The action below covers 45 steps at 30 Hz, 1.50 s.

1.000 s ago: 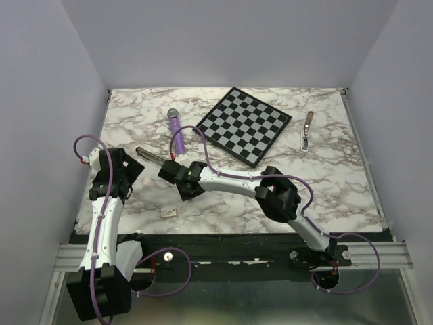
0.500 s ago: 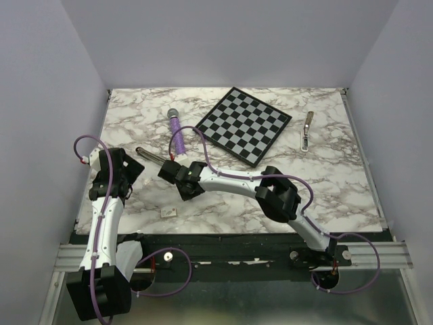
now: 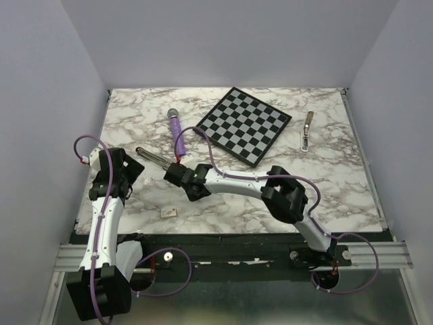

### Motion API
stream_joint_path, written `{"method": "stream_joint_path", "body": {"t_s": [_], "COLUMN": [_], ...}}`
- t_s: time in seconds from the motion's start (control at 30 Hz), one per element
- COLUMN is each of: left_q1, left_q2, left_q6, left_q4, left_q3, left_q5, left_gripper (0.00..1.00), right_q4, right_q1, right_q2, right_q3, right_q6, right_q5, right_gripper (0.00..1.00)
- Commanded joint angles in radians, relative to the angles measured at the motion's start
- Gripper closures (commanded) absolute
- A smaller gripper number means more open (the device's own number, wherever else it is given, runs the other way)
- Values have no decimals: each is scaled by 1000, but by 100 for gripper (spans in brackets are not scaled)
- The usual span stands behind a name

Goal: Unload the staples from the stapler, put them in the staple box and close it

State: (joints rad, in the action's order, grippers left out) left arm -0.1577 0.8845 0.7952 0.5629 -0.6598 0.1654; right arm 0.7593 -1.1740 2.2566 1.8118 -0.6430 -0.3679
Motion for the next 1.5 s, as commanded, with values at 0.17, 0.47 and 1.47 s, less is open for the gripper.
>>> {"method": "stream_joint_path", "body": {"t_s": [0.17,0.47,1.47], "left_q1": [-5,-5,-5], "left_q2": [2,7,27], "left_q6": [-4,-10,-13], "left_q4": [-6,-4,3], "left_q3": [2,-3,-9], "left_q5": [3,2,13], "left_gripper": [1,1,1], "right_q4": [-43,-143,-209], "right_q1": [105,298,439], "right_q2": [-270,-502,-597], "right_q3": [-320,-606,-764], "right_q6": [-17,16,88], "right_q5": [-128,-109,-54], "right_gripper": [74,74,74]}}
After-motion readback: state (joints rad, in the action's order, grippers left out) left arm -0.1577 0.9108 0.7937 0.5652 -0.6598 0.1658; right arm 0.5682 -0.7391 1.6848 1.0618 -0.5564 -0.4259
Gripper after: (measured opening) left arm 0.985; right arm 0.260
